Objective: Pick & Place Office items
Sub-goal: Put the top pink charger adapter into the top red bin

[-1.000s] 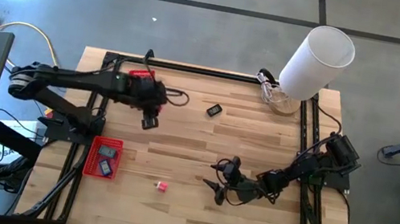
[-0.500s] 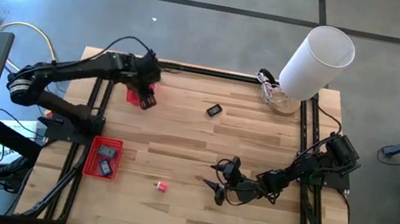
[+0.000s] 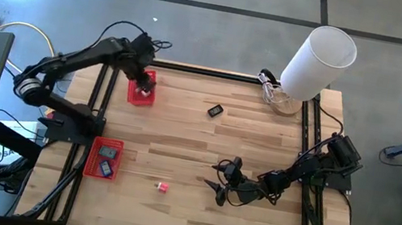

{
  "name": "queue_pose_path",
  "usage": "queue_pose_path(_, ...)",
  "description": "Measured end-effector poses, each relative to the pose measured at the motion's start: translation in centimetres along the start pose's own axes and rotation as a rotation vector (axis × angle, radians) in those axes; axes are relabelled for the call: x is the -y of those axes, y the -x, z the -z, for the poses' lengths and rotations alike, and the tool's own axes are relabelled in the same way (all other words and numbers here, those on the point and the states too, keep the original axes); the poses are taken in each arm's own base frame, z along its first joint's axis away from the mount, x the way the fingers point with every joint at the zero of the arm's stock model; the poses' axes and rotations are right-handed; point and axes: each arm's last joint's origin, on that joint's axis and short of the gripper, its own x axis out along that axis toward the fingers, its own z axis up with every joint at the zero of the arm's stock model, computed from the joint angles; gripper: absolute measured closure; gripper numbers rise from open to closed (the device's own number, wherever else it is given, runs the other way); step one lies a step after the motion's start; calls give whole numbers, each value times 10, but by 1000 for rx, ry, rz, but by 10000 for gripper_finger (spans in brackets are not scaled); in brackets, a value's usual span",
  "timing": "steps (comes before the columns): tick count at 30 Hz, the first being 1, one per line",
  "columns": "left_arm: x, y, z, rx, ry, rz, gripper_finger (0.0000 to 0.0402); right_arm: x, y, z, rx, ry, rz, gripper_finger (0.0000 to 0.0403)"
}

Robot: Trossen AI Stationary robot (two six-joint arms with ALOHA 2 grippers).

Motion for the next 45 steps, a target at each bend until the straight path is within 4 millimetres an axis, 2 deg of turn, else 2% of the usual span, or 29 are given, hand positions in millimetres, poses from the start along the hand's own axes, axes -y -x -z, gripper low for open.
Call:
queue_pose_path(13, 2, -46, -8, -173, 12, -24, 250, 0, 0, 0, -5, 0, -7, 118)
queue_pose_path(20, 3, -64, -9, -240, 22, -35, 250, 0, 0, 1, -9, 3, -5, 118)
queue_pose_path(36, 4, -86, -9, -319, 21, -44, 247, 0, 0, 1, -14, -10, -2, 118)
queue_pose_path(45, 4, -86, -9, -319, 14, -42, 246, 1, 0, 2, -18, -7, 1, 118)
